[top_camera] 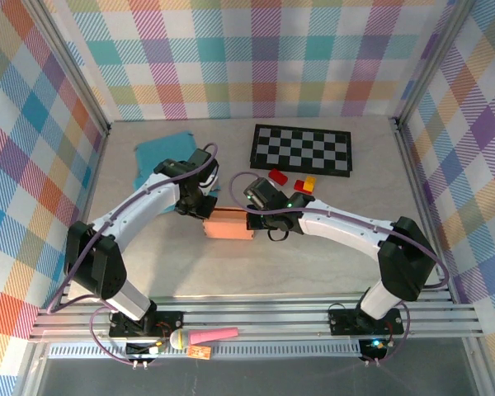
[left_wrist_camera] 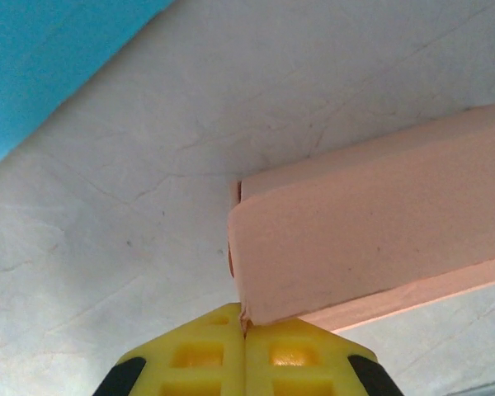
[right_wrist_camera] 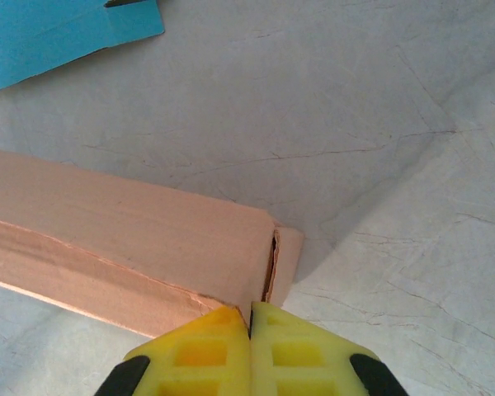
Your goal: Fold the paper box
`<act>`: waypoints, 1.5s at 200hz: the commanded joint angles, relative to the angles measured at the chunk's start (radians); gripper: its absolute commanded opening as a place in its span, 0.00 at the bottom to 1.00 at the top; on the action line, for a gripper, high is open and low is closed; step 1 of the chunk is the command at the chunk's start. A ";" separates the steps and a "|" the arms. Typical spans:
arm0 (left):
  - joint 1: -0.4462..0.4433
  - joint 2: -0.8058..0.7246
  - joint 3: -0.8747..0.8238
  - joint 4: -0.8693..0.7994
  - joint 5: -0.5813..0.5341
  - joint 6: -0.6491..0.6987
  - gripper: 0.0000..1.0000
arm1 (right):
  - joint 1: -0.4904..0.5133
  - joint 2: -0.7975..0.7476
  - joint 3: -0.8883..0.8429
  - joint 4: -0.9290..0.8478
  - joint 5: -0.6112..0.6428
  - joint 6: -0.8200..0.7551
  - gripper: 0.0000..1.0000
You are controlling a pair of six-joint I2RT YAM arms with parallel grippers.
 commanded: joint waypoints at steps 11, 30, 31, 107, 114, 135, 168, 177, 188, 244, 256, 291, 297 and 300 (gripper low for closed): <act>0.009 0.022 0.067 -0.122 0.075 -0.024 0.00 | 0.008 0.035 0.030 -0.049 -0.003 -0.017 0.00; 0.012 0.044 0.108 -0.167 0.091 -0.018 0.00 | 0.008 0.038 0.033 -0.055 0.004 -0.022 0.00; 0.011 0.045 0.109 -0.169 0.091 -0.018 0.00 | 0.008 0.038 0.033 -0.055 0.004 -0.023 0.00; 0.020 0.131 0.207 -0.275 0.167 -0.063 0.00 | 0.011 0.044 0.046 -0.061 0.012 -0.043 0.00; 0.021 0.141 0.216 -0.282 0.168 -0.070 0.00 | 0.011 0.045 0.049 -0.064 0.014 -0.046 0.00; 0.025 0.168 0.255 -0.310 0.181 -0.091 0.00 | 0.015 0.053 0.060 -0.069 0.021 -0.062 0.00; 0.025 0.199 0.312 -0.352 0.200 -0.124 0.00 | 0.017 0.062 0.075 -0.077 0.030 -0.086 0.00; 0.025 0.205 0.319 -0.360 0.202 -0.130 0.00 | 0.017 0.061 0.076 -0.077 0.035 -0.091 0.00; 0.025 0.210 0.325 -0.369 0.205 -0.141 0.00 | 0.017 0.057 0.075 -0.074 0.038 -0.099 0.00; 0.026 0.238 0.369 -0.396 0.240 -0.172 0.00 | 0.017 0.043 0.070 -0.031 0.033 -0.153 0.00; 0.025 0.236 0.371 -0.393 0.245 -0.179 0.00 | 0.017 0.043 0.078 -0.033 0.036 -0.163 0.00; 0.026 0.240 0.370 -0.382 0.273 -0.197 0.00 | 0.017 0.036 0.089 -0.017 0.023 -0.185 0.00; 0.026 0.238 0.370 -0.381 0.278 -0.200 0.00 | 0.017 0.038 0.091 -0.018 0.023 -0.187 0.00; 0.027 0.240 0.371 -0.381 0.280 -0.201 0.00 | 0.017 0.040 0.092 -0.019 0.023 -0.187 0.00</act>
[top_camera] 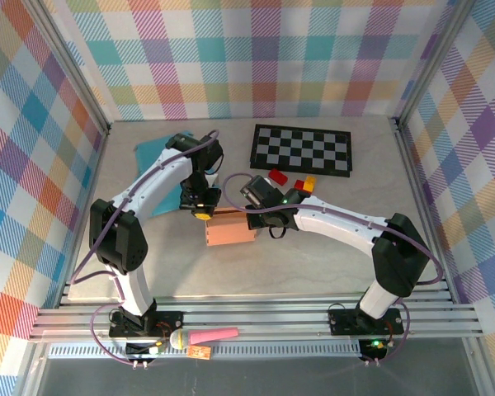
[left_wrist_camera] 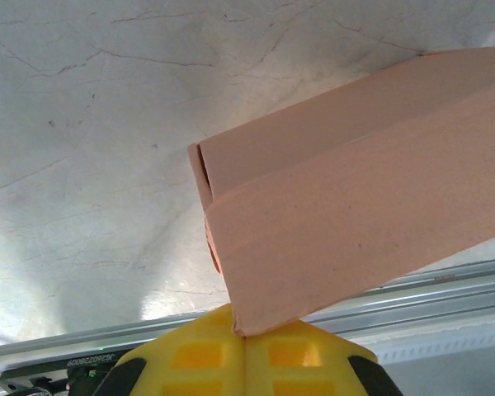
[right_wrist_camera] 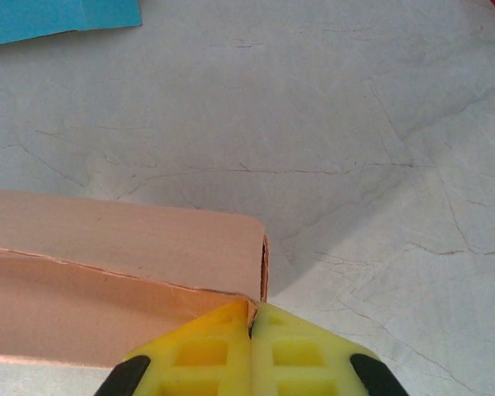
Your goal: Fold the paper box
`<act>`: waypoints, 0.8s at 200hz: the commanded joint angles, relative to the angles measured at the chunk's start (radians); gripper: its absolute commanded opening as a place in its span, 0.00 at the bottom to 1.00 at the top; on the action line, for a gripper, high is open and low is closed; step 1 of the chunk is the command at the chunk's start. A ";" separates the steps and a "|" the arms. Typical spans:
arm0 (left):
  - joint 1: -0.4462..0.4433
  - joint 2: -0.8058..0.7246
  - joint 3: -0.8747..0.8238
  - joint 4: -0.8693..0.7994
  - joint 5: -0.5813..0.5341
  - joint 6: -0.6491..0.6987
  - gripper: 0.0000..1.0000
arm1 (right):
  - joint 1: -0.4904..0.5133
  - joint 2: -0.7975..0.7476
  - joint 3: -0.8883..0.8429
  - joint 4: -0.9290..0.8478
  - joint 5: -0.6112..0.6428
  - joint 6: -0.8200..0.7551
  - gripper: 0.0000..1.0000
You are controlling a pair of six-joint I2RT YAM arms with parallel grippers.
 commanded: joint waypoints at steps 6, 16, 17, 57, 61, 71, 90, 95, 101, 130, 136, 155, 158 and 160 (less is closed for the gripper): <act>0.005 0.012 0.035 0.002 0.094 -0.030 0.00 | 0.017 -0.001 0.036 0.043 -0.037 -0.035 0.00; 0.006 0.016 0.039 0.001 0.104 -0.030 0.00 | 0.017 0.002 0.036 0.042 -0.039 -0.038 0.00; 0.006 0.017 0.040 0.000 0.105 -0.031 0.00 | 0.017 0.001 0.035 0.042 -0.039 -0.038 0.00; 0.012 0.029 0.068 -0.012 0.122 -0.039 0.00 | 0.002 -0.004 0.032 0.043 -0.050 -0.069 0.00; 0.012 0.029 0.069 -0.012 0.125 -0.040 0.00 | -0.003 -0.006 0.030 0.043 -0.054 -0.071 0.00; 0.014 0.029 0.069 -0.012 0.133 -0.042 0.00 | -0.015 -0.015 0.023 0.049 -0.066 -0.075 0.00; 0.017 0.028 0.061 -0.009 0.156 -0.044 0.00 | -0.033 -0.027 0.010 0.065 -0.094 -0.087 0.00; 0.018 0.028 0.059 -0.009 0.160 -0.045 0.00 | -0.036 -0.026 0.010 0.069 -0.103 -0.093 0.00; 0.020 0.026 0.057 -0.007 0.166 -0.045 0.00 | -0.039 -0.026 0.012 0.071 -0.112 -0.100 0.00; 0.031 0.022 0.053 0.005 0.194 -0.055 0.00 | -0.040 -0.011 0.040 0.063 -0.127 -0.123 0.00; 0.032 0.022 0.051 0.009 0.201 -0.059 0.00 | -0.040 -0.012 0.043 0.063 -0.125 -0.125 0.00; 0.037 0.017 0.036 0.033 0.231 -0.073 0.00 | -0.044 -0.015 0.046 0.063 -0.115 -0.136 0.00; 0.038 0.016 0.032 0.037 0.233 -0.074 0.00 | -0.044 -0.014 0.046 0.063 -0.115 -0.137 0.00; 0.037 0.016 0.030 0.040 0.234 -0.075 0.00 | -0.046 -0.014 0.047 0.063 -0.115 -0.138 0.00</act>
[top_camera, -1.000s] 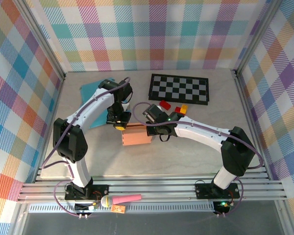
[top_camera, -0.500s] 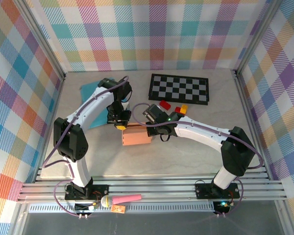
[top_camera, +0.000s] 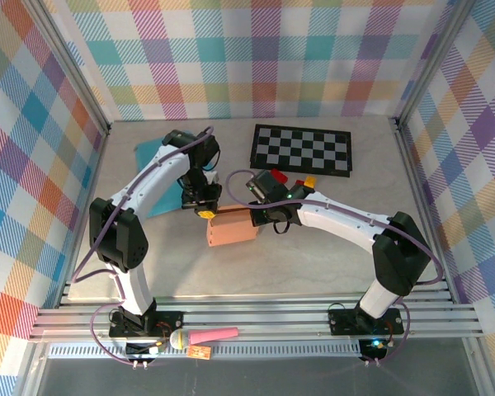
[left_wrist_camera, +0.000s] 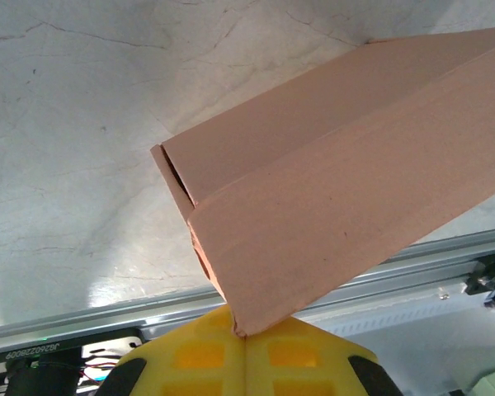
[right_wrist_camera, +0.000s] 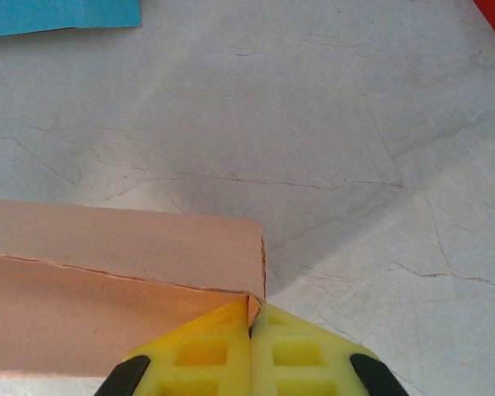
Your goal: Fold the paper box
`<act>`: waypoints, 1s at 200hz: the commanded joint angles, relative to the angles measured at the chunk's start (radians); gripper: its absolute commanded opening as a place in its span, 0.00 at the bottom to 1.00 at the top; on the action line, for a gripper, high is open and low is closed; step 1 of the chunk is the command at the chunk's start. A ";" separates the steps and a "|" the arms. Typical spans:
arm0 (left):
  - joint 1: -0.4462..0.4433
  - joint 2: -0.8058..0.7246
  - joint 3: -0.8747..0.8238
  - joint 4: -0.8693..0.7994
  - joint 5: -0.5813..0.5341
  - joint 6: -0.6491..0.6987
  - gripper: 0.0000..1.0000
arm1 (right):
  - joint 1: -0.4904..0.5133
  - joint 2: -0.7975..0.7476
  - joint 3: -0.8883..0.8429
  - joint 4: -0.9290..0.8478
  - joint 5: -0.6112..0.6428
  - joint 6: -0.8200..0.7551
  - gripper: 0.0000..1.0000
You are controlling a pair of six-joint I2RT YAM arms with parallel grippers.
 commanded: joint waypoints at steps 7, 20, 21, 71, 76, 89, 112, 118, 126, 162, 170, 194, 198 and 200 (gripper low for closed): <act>0.005 -0.005 -0.019 0.071 0.112 -0.037 0.00 | 0.006 -0.016 0.047 0.053 -0.056 -0.040 0.00; 0.005 -0.016 -0.048 0.094 0.128 -0.046 0.00 | 0.006 -0.017 0.049 0.052 -0.059 -0.042 0.00; 0.005 -0.017 -0.051 0.097 0.131 -0.048 0.00 | 0.006 -0.017 0.049 0.051 -0.059 -0.041 0.00; 0.005 -0.051 -0.133 0.153 0.167 -0.074 0.00 | 0.007 -0.017 0.031 0.059 -0.079 -0.019 0.00; 0.005 -0.049 -0.125 0.150 0.166 -0.075 0.00 | 0.006 -0.017 0.032 0.055 -0.075 -0.019 0.00; 0.005 -0.048 -0.106 0.141 0.161 -0.076 0.00 | 0.006 -0.019 0.033 0.054 -0.071 -0.025 0.00; 0.005 -0.048 -0.101 0.128 0.162 -0.072 0.00 | 0.003 -0.021 0.038 0.048 -0.071 -0.039 0.00; 0.005 -0.049 -0.100 0.125 0.159 -0.070 0.00 | 0.001 -0.020 0.039 0.048 -0.073 -0.042 0.00; 0.006 -0.052 -0.101 0.121 0.157 -0.068 0.00 | -0.001 -0.020 0.039 0.048 -0.074 -0.043 0.00; 0.014 -0.055 -0.102 0.125 0.172 -0.075 0.00 | -0.018 -0.022 0.032 0.056 -0.106 -0.050 0.00; 0.015 -0.055 -0.103 0.128 0.181 -0.079 0.00 | -0.021 -0.020 0.032 0.055 -0.115 -0.052 0.00; 0.023 -0.060 -0.112 0.151 0.205 -0.096 0.00 | -0.024 -0.012 0.035 0.057 -0.133 -0.056 0.00; 0.023 -0.058 -0.110 0.150 0.205 -0.096 0.00 | -0.024 -0.010 0.035 0.055 -0.132 -0.056 0.00; 0.024 -0.058 -0.109 0.150 0.205 -0.096 0.00 | -0.024 -0.009 0.035 0.056 -0.134 -0.056 0.00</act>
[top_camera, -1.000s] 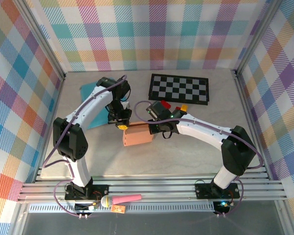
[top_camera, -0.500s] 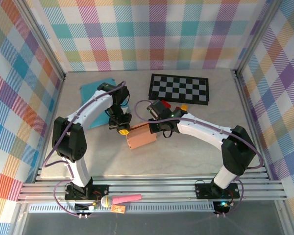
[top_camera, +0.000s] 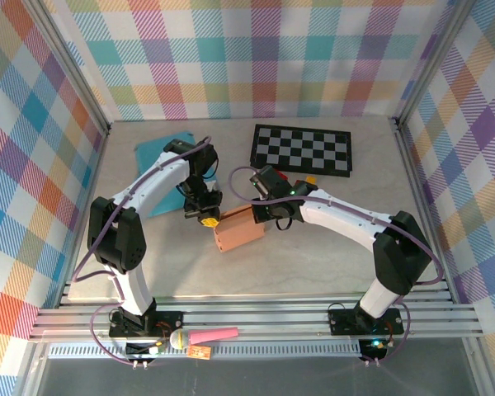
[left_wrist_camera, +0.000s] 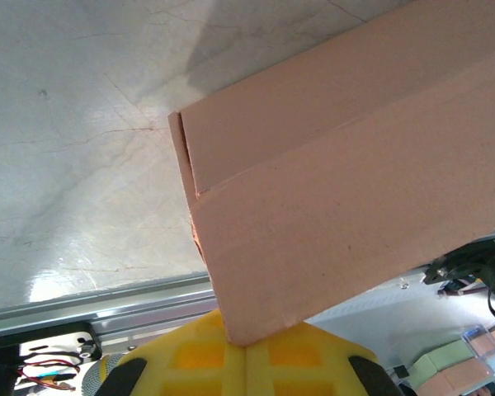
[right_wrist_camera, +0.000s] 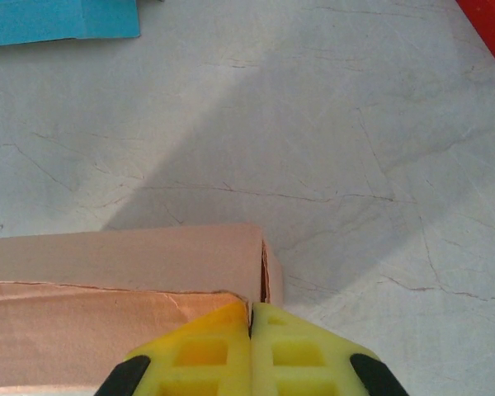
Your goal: Fold the paper box
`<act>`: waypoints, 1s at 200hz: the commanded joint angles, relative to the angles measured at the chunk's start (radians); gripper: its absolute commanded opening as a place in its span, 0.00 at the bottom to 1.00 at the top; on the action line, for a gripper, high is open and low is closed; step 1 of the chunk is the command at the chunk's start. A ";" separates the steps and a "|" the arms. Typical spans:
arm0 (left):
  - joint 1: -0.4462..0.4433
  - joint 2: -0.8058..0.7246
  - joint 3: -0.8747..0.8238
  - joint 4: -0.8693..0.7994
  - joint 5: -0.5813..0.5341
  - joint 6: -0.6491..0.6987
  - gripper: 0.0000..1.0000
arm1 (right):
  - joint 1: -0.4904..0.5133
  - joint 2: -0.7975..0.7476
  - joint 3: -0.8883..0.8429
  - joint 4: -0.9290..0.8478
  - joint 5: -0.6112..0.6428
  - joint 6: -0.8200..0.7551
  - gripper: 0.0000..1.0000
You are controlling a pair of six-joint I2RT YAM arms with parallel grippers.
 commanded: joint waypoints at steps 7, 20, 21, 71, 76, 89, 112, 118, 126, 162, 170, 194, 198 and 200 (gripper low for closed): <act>0.012 -0.037 0.032 0.060 0.096 -0.025 0.00 | 0.013 -0.009 0.028 0.049 -0.094 -0.016 0.00; 0.013 -0.034 0.040 0.055 0.102 -0.026 0.00 | 0.010 -0.010 0.023 0.048 -0.099 -0.015 0.00; 0.013 -0.034 0.040 0.055 0.102 -0.025 0.00 | 0.011 -0.009 0.023 0.049 -0.099 -0.015 0.00; 0.013 -0.068 -0.047 0.105 0.139 -0.052 0.00 | 0.008 -0.012 0.013 0.054 -0.122 -0.003 0.00; 0.013 -0.073 -0.058 0.114 0.144 -0.059 0.00 | 0.008 -0.014 0.010 0.055 -0.124 -0.001 0.00; 0.013 -0.077 -0.067 0.126 0.151 -0.066 0.00 | 0.008 -0.013 0.005 0.058 -0.125 0.009 0.00; 0.013 -0.075 -0.051 0.117 0.148 -0.062 0.00 | 0.008 -0.015 0.001 0.057 -0.119 0.017 0.00; 0.013 -0.077 -0.055 0.116 0.148 -0.060 0.00 | 0.008 -0.015 0.002 0.054 -0.115 0.016 0.00; 0.013 -0.080 -0.063 0.118 0.148 -0.058 0.00 | 0.008 -0.016 0.003 0.053 -0.112 0.016 0.00; 0.009 -0.121 -0.144 0.186 0.163 -0.058 0.00 | 0.008 -0.016 -0.001 0.058 -0.126 0.025 0.00; 0.006 -0.127 -0.155 0.199 0.160 -0.051 0.00 | 0.009 -0.016 -0.004 0.062 -0.129 0.029 0.00; -0.010 -0.155 -0.183 0.236 0.141 -0.041 0.00 | 0.009 -0.017 -0.009 0.071 -0.131 0.040 0.00; -0.013 -0.159 -0.189 0.242 0.138 -0.041 0.00 | 0.009 -0.017 -0.010 0.071 -0.131 0.041 0.00; -0.014 -0.161 -0.191 0.245 0.137 -0.041 0.00 | 0.010 -0.019 -0.010 0.071 -0.131 0.041 0.00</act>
